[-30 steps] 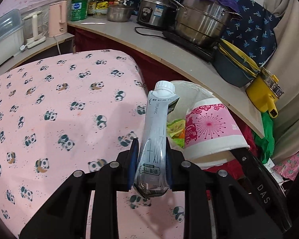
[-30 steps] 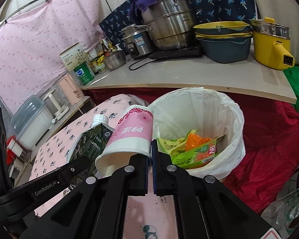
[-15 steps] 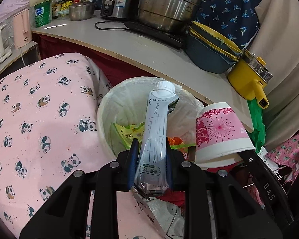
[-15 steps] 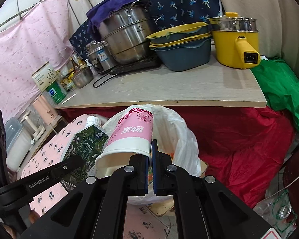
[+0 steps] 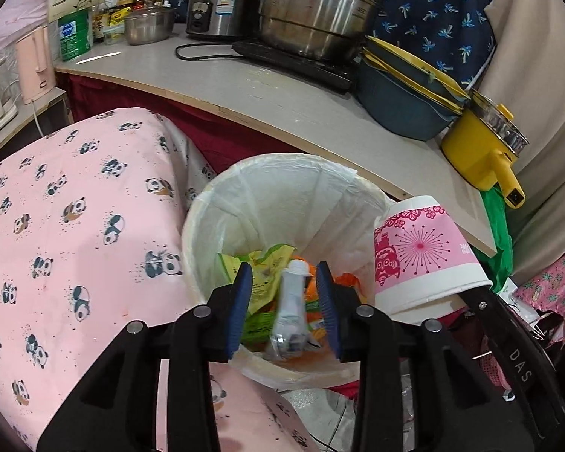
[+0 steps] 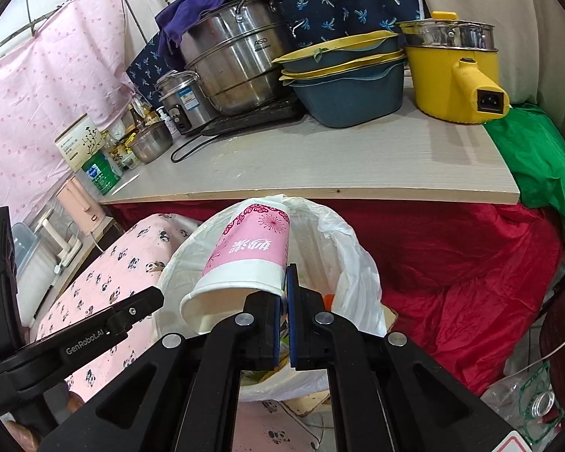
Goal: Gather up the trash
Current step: 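Open the left tool dropping the carton while the right tool drops the pink cup into the bin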
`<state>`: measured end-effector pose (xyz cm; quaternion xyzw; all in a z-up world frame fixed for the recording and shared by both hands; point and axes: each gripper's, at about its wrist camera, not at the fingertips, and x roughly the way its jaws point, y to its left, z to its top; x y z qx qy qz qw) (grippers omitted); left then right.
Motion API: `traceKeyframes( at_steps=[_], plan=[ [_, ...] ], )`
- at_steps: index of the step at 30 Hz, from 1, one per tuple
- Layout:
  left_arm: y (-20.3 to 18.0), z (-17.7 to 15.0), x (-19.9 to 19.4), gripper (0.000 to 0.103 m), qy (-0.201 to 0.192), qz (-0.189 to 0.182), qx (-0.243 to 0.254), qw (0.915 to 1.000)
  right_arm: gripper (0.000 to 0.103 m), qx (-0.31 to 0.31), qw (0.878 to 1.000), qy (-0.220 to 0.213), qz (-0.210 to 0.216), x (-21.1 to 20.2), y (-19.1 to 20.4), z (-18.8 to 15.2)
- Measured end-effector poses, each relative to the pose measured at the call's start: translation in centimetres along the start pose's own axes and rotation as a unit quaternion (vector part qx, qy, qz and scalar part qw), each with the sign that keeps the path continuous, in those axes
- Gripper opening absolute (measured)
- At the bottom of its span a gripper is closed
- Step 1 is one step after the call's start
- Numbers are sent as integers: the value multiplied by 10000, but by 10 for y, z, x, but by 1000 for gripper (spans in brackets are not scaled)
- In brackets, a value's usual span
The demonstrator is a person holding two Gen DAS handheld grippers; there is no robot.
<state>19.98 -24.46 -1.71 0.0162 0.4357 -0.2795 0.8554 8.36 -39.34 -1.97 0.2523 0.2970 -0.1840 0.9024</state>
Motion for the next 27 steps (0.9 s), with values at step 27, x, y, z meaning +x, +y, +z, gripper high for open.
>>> traceKeyframes(
  at_steps=[27],
  plan=[
    [25, -8, -18, 60, -247, 608, 1, 9978, 24, -404, 9989, 161, 201, 23, 42, 8]
  ],
)
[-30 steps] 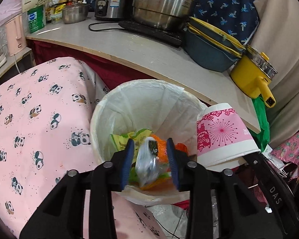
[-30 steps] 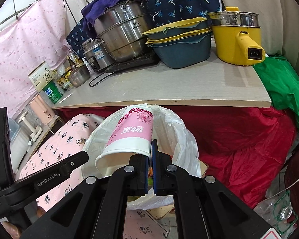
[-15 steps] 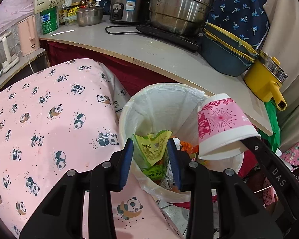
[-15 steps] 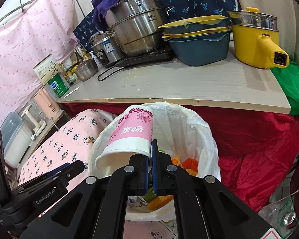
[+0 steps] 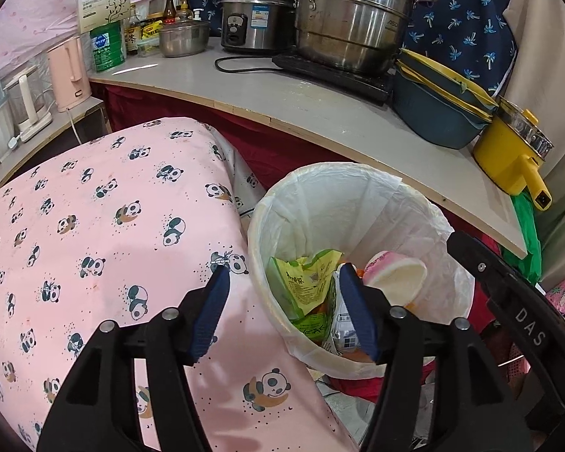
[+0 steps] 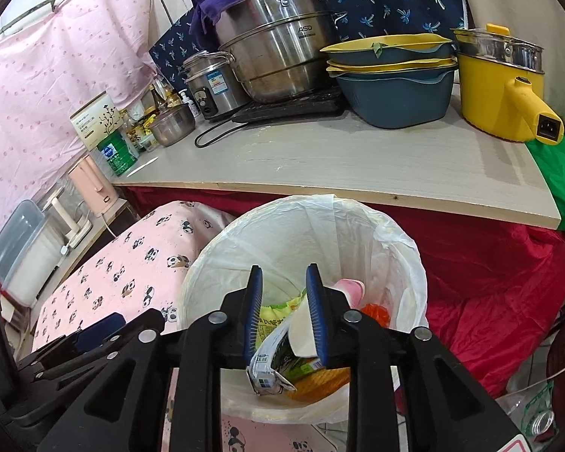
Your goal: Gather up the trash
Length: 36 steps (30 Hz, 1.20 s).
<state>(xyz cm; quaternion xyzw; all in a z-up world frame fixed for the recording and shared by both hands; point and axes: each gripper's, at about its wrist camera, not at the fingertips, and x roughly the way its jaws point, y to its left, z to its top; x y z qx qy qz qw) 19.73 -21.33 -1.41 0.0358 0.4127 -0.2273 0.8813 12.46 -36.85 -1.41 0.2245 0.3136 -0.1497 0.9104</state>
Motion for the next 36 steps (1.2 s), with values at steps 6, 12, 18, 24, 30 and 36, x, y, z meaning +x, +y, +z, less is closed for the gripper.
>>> traceKeyframes(
  at_steps=[6, 12, 18, 24, 30, 36],
  plan=[
    [-2, -6, -7, 63, -76, 75, 43, 9999, 32, -43, 10000, -6, -4, -11, -1, -4],
    [-3, -15, -18, 66, -161, 192, 136, 9996, 44, -194, 9998, -37, -35, -26, 3, -9],
    [1, -25, -32, 77, -281, 376, 151, 9988, 59, -492, 9986, -65, -166, -40, 13, -18],
    [5, -38, -41, 81, -273, 550, 176, 9980, 74, -748, 9966, -77, -322, -53, 17, -31],
    [6, -52, -51, 87, -318, 689, 190, 9969, 83, -824, 9958, -44, -384, -65, 14, -43],
    [6, -64, -63, 88, -378, 775, 171, 9961, 85, -927, 9949, 8, -400, -75, 15, -53]
  ],
)
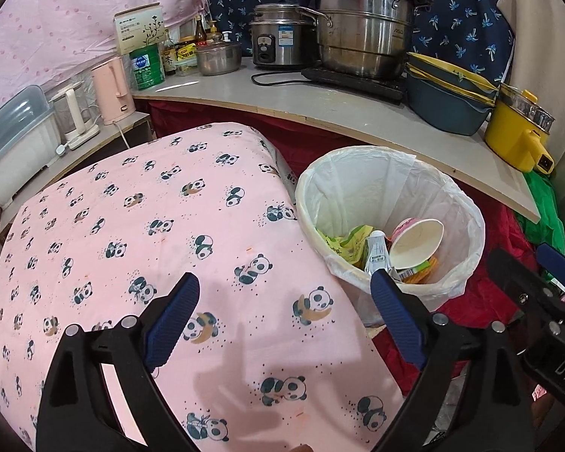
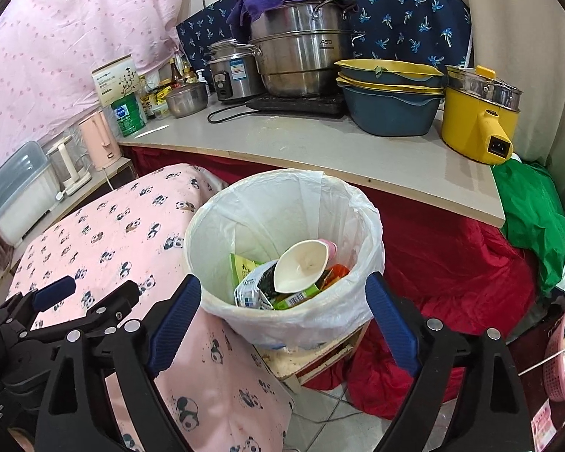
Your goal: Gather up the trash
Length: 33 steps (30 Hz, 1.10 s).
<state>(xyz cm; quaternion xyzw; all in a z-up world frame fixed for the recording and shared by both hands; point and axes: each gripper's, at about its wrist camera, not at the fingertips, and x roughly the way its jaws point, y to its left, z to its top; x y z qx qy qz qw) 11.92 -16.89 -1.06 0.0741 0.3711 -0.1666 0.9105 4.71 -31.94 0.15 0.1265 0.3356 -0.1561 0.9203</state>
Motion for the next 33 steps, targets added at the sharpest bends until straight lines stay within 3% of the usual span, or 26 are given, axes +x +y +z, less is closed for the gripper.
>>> traceKeyframes(
  at_steps=[4, 7, 33],
  plan=[
    [1, -6, -7, 89, -20, 59, -9, 10000, 87, -74, 9999, 89, 31, -5, 2, -8],
    [4, -12, -12, 91, -26, 121, -46, 9999, 97, -126, 9999, 95, 32, -8, 3, -14],
    [5, -41, -42, 95, -59, 266, -66, 9996, 97, -337, 9993, 133, -91, -34, 2, -45]
  ],
)
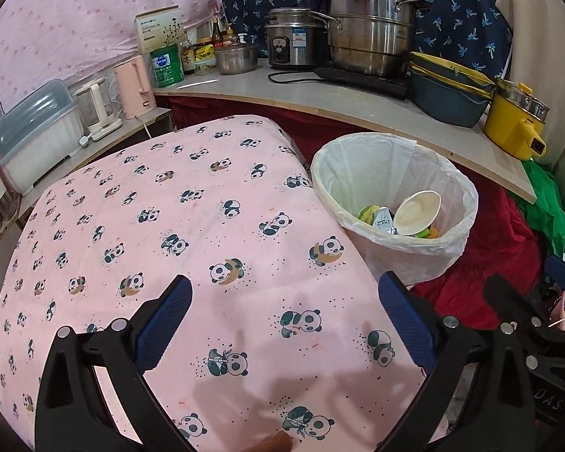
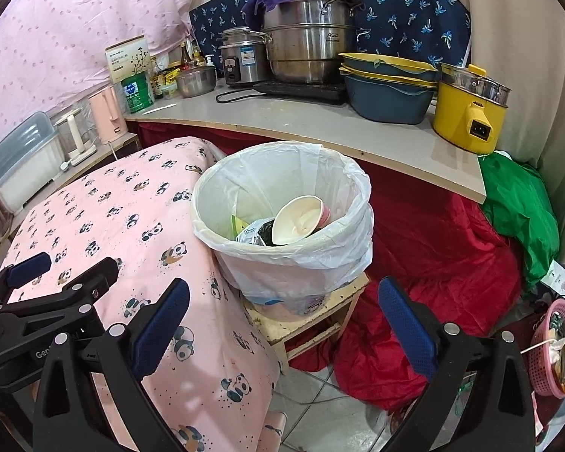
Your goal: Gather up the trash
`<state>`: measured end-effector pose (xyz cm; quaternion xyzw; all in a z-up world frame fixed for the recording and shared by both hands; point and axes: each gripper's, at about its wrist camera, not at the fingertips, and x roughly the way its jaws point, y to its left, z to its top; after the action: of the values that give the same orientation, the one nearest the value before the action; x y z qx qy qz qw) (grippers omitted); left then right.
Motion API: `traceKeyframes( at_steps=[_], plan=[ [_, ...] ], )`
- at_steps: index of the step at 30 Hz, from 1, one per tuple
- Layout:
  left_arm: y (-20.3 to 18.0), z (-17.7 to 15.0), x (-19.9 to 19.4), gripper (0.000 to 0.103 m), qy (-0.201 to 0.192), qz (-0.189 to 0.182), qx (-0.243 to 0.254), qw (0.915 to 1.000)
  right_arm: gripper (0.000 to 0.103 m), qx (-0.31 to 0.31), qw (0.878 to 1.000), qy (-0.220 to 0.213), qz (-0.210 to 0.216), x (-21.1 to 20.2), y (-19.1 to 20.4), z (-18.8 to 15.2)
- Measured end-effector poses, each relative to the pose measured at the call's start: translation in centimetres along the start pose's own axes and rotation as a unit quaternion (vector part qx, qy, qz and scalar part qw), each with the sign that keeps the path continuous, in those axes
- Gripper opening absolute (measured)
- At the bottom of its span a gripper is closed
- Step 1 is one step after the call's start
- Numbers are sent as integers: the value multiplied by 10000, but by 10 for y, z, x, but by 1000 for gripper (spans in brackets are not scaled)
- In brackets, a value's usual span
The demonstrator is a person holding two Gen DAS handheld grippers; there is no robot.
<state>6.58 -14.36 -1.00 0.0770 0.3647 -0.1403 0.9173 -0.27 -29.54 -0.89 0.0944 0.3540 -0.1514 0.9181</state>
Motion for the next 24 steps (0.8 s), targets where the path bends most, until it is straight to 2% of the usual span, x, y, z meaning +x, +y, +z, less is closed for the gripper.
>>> traceKeyframes(
  at_steps=[24],
  plan=[
    [5, -8, 9, 95, 248, 226, -92, 9994, 97, -75, 9999, 130, 40, 11, 3, -6]
  ],
)
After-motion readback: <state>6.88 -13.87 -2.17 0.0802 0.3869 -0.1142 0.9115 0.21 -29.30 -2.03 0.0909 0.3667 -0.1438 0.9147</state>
